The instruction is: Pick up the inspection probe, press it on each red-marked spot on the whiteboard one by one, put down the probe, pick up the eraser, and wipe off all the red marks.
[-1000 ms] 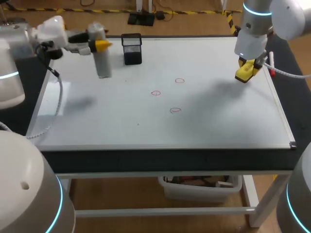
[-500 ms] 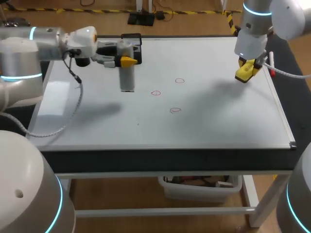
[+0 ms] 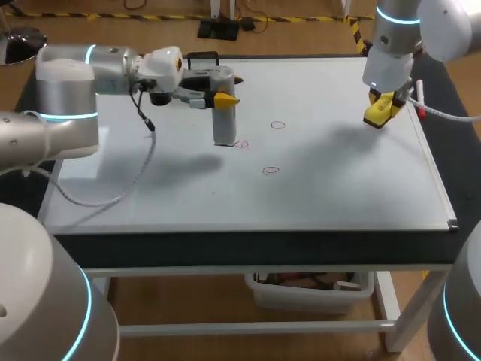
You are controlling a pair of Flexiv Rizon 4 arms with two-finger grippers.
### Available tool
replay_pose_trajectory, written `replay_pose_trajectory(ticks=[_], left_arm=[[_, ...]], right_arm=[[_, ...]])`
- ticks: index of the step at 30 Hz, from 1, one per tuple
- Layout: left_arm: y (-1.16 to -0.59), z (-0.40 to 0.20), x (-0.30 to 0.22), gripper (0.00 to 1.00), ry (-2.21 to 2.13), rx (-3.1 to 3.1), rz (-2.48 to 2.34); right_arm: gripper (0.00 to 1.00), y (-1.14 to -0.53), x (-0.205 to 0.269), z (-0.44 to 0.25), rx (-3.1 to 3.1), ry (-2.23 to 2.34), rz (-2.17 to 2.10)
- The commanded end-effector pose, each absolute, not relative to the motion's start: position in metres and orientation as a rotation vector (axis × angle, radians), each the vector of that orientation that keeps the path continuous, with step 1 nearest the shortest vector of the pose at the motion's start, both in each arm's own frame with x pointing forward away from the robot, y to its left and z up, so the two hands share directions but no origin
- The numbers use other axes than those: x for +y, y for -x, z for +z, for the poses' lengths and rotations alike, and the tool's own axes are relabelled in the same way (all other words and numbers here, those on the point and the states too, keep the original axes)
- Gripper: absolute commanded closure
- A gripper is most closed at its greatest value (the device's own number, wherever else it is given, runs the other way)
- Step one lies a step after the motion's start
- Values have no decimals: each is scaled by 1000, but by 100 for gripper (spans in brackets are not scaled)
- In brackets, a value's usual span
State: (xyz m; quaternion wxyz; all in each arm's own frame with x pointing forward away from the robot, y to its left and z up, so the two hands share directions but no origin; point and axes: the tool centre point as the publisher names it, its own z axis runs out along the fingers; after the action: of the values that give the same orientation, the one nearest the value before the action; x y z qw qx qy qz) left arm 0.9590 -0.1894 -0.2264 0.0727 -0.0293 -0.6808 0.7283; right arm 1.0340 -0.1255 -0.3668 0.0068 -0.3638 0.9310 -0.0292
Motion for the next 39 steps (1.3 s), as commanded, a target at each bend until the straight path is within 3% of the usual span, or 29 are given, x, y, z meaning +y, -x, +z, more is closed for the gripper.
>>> replay_pose_trajectory(ticks=[1,39], left_arm=[[-968,-236,-205,100,232,-1945,2136],[-995,-271,-219,100,200,-1952,2123]], right_arm=[[100,-1036,-126,-366,2916,1142,-95],[100,-1036,-126,-366,2916,1142,-95]])
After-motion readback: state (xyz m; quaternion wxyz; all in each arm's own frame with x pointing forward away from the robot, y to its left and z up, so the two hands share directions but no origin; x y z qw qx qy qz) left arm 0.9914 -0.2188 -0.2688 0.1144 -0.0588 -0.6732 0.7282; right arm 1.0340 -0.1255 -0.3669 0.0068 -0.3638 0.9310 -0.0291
